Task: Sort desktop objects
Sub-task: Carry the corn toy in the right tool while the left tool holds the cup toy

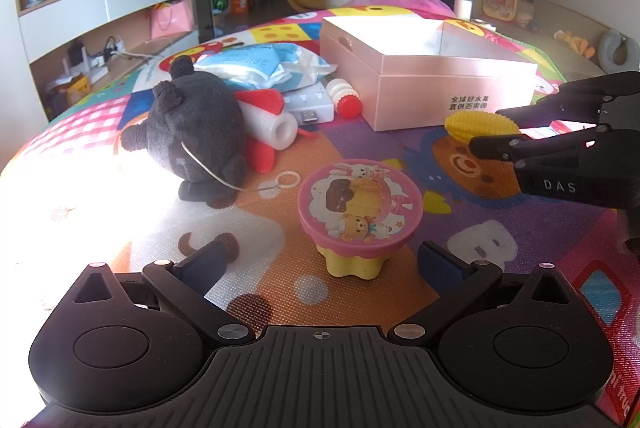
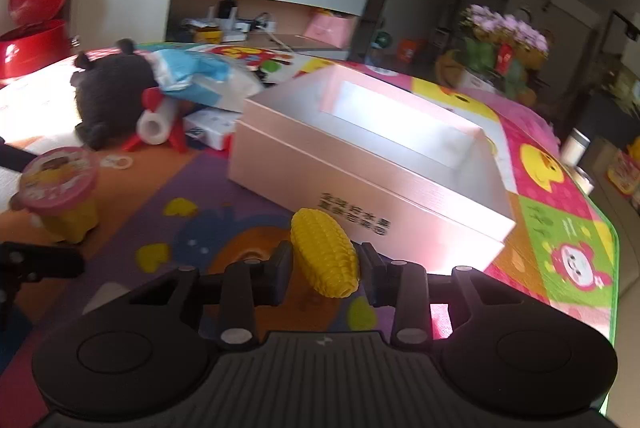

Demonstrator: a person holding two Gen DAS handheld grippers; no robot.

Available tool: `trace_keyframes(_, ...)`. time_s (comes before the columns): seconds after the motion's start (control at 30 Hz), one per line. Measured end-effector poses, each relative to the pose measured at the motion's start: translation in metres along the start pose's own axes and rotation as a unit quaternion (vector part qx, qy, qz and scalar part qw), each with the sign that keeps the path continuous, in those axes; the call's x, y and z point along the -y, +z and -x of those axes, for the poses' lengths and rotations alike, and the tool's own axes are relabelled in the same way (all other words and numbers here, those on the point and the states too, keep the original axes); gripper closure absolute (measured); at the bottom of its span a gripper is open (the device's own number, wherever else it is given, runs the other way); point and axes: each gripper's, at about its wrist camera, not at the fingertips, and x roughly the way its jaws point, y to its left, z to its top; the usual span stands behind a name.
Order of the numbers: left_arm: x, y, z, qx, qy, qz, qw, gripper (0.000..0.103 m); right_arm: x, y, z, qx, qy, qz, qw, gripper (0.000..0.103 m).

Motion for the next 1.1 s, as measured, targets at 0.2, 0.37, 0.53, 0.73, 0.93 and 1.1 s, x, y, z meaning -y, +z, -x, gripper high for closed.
trace_keyframes(0.2,0.000,0.000,0.000,0.000,0.000,0.000,1.0000,0.000,-0.006,-0.001,-0.004,0.005,-0.047,0.061,0.997,0.061)
trace_keyframes(0.37,0.000,0.000,0.000,0.000,0.000,0.000,1.0000,0.000,0.006,-0.005,-0.009,-0.001,-0.129,0.049,0.990,0.046)
trace_keyframes(0.53,0.000,0.000,0.000,0.000,0.000,0.000,1.0000,0.000,0.023,0.000,-0.006,-0.011,-0.073,-0.092,0.993,0.026)
trace_keyframes(0.73,0.000,0.000,0.000,0.000,0.000,0.000,1.0000,0.000,0.035,0.004,-0.033,-0.043,-0.061,-0.205,0.976,0.039)
trace_keyframes(0.93,0.010,0.003,0.005,0.029,0.010,-0.024,0.9992,0.000,0.022,-0.002,-0.010,-0.019,-0.043,-0.182,0.982,0.039)
trace_keyframes(1.1,0.022,0.008,-0.002,0.023,0.004,-0.043,0.9988,0.034,0.015,-0.017,0.032,-0.006,-0.025,-0.155,0.988,0.039)
